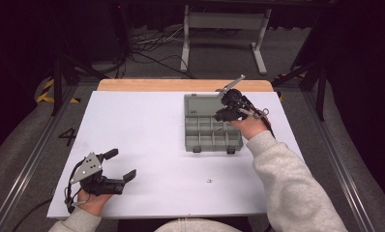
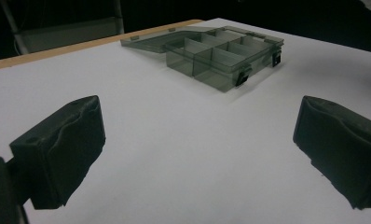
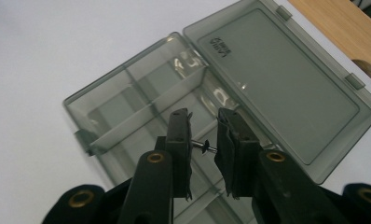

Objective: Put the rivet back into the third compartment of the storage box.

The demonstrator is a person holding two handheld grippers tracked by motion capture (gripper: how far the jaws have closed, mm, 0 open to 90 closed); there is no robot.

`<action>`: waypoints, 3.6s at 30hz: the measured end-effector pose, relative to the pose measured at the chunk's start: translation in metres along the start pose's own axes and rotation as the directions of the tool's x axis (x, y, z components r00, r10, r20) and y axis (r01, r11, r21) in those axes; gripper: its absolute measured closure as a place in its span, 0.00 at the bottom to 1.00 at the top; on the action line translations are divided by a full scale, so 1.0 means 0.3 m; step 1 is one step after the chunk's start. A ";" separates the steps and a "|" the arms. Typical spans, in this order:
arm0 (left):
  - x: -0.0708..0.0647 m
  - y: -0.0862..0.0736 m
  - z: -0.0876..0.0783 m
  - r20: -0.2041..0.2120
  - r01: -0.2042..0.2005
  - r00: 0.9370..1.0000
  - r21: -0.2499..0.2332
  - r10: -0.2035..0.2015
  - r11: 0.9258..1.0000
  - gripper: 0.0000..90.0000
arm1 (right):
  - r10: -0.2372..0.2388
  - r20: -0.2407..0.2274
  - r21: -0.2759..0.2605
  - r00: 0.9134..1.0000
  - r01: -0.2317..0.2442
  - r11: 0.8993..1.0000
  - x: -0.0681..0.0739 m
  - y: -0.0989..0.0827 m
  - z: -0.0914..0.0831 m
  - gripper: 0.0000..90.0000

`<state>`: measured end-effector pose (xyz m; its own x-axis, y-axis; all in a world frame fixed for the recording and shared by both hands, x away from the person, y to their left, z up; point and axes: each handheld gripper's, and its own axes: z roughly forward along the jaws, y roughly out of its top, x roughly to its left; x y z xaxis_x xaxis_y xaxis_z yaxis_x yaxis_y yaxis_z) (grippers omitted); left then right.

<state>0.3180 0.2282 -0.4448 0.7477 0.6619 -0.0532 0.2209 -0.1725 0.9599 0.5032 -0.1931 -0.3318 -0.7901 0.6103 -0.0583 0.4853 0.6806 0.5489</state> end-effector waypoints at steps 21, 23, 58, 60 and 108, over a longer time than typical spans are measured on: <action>0.000 -0.001 -0.001 -0.001 0.003 1.000 0.000 -0.003 1.000 0.03 | 0.082 0.028 0.105 0.996 -0.085 0.991 -0.062 -0.065 0.198 0.83; 0.001 0.000 -0.002 0.000 0.002 1.000 0.002 -0.002 1.000 0.03 | 0.084 0.029 0.107 0.996 -0.087 0.990 -0.063 -0.069 0.203 0.83; 0.000 0.000 0.001 0.004 0.004 1.000 -0.003 -0.004 1.000 0.03 | -0.162 -0.094 -0.005 0.982 0.162 0.987 0.316 -0.186 -0.039 0.27; -0.001 0.000 0.002 0.005 0.003 1.000 -0.001 -0.003 1.000 0.03 | -0.164 -0.103 0.003 0.981 0.165 0.986 0.335 -0.208 -0.026 0.27; -0.005 0.001 0.004 0.008 -0.005 1.000 0.007 0.005 1.000 0.04 | -0.253 -0.189 0.065 0.949 0.269 0.961 0.432 -0.241 0.047 0.92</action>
<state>0.3176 0.2262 -0.4447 0.7540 0.6549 -0.0509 0.2215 -0.1806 0.9583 0.3711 -0.1576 -0.3909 -0.9434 0.3298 -0.0363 0.2777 0.8447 0.4575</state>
